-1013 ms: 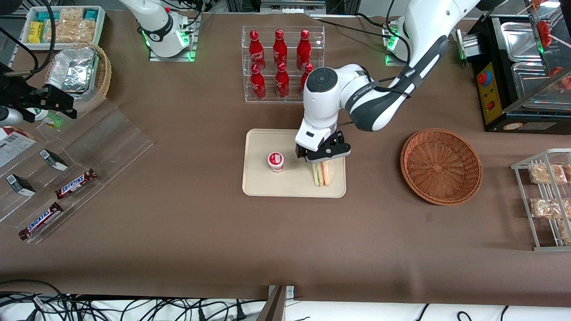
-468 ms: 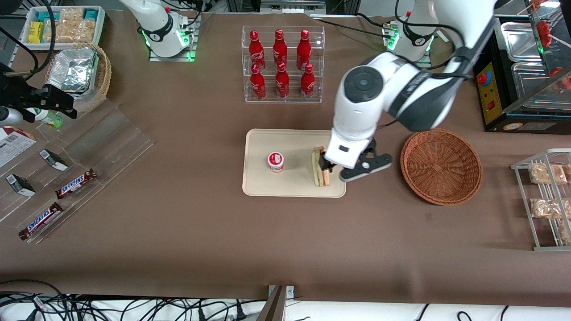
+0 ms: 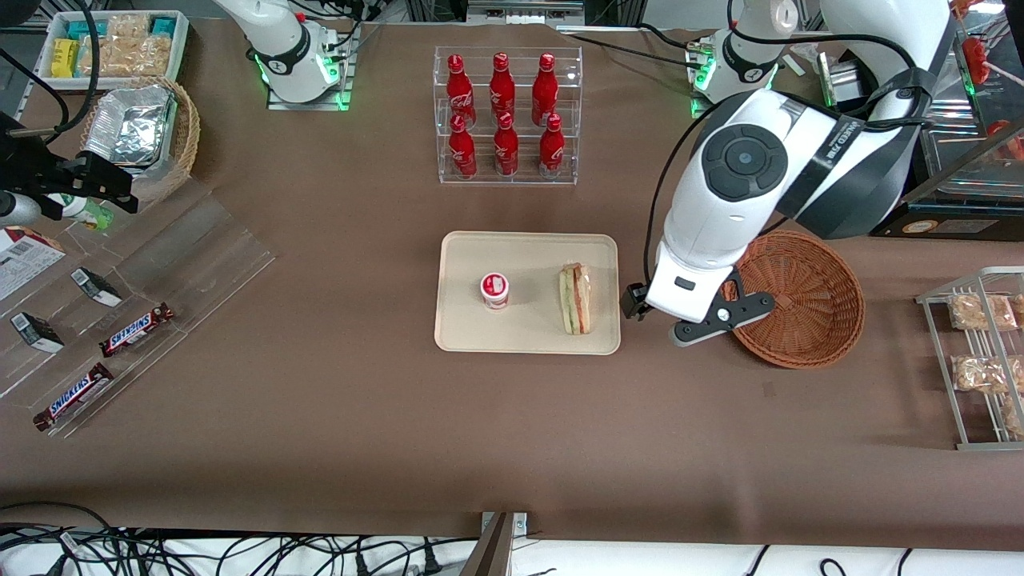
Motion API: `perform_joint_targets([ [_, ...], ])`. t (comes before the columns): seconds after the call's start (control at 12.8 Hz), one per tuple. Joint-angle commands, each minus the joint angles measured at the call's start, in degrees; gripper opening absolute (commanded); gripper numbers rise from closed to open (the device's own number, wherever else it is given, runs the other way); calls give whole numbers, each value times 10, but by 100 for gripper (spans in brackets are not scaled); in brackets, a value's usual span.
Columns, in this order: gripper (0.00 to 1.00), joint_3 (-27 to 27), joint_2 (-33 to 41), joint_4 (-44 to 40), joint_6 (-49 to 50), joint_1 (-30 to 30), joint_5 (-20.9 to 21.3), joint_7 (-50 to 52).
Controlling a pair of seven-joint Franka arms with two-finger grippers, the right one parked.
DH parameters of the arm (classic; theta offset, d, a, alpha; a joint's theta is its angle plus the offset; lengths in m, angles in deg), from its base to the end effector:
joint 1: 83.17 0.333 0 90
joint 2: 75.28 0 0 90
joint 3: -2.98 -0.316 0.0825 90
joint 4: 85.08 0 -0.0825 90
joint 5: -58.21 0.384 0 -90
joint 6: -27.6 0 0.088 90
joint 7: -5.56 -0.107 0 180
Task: Place sandwich from basket to tray
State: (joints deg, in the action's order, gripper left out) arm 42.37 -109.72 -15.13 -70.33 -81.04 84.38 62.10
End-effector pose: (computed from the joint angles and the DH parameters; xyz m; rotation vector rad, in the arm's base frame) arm 0.6487 -0.2865 0.4790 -3.0352 -0.5643 -0.1057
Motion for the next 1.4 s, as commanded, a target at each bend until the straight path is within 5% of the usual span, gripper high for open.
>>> perform_joint_targets([
  [0.0,100,2,-3,-15,15,38,-12,-54],
  [0.16,100,-23,5,-24,32,42,-26,-133],
  [0.47,100,-282,17,-103,90,-18,-216,-373],
  [0.62,100,-359,25,-102,93,-32,-260,-476],
  [0.86,100,-389,25,-96,112,-30,-279,-606],
  [1.32,100,-381,26,-97,113,-47,-256,-608],
])
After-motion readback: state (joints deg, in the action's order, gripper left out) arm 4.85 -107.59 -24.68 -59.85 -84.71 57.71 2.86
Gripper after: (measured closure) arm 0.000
